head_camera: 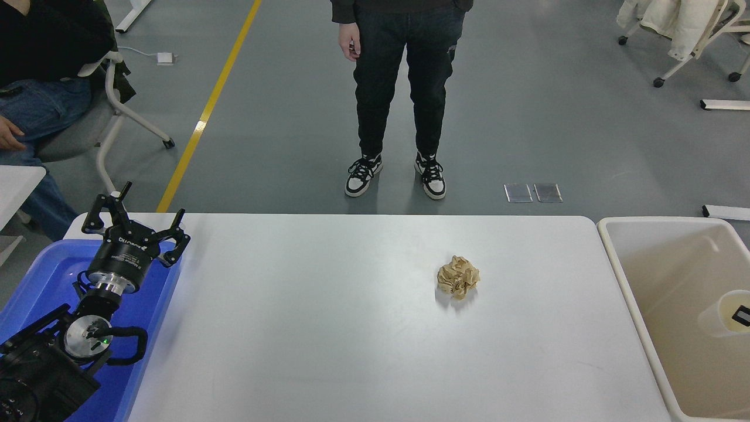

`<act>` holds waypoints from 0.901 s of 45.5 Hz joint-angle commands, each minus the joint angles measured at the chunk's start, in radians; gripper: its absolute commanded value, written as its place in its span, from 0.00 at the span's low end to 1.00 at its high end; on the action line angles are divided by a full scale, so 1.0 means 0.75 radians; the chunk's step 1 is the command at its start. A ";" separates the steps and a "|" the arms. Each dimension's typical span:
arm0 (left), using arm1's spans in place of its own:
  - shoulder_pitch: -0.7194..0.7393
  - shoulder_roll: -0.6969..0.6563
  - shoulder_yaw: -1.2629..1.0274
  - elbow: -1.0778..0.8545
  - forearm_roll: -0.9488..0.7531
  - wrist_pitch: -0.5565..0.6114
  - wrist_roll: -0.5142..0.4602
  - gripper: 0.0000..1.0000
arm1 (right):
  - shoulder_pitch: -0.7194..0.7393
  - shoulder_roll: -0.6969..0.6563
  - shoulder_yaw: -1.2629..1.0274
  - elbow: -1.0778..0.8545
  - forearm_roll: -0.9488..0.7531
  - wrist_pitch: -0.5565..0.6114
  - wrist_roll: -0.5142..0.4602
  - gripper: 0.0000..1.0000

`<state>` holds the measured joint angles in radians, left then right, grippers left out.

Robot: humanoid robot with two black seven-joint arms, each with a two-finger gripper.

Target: Clean the table surface

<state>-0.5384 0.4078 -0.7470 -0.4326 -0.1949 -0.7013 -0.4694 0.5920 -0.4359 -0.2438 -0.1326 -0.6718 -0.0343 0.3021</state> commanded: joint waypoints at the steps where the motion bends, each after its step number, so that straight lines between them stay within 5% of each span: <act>1: 0.000 0.000 0.000 0.000 0.000 0.000 0.000 1.00 | 0.008 0.006 -0.002 -0.011 0.008 -0.069 -0.002 1.00; 24: 0.000 0.000 0.000 0.002 0.000 0.002 0.000 1.00 | -0.043 0.013 0.012 0.003 0.468 -0.057 0.006 1.00; 41: 0.000 -0.002 0.000 0.000 0.000 0.000 0.000 1.00 | 0.106 0.000 0.186 -0.007 0.763 -0.073 0.010 0.99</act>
<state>-0.5384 0.4076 -0.7471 -0.4325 -0.1948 -0.7000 -0.4694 0.6096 -0.4328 -0.1856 -0.1339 -0.2204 -0.0818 0.3074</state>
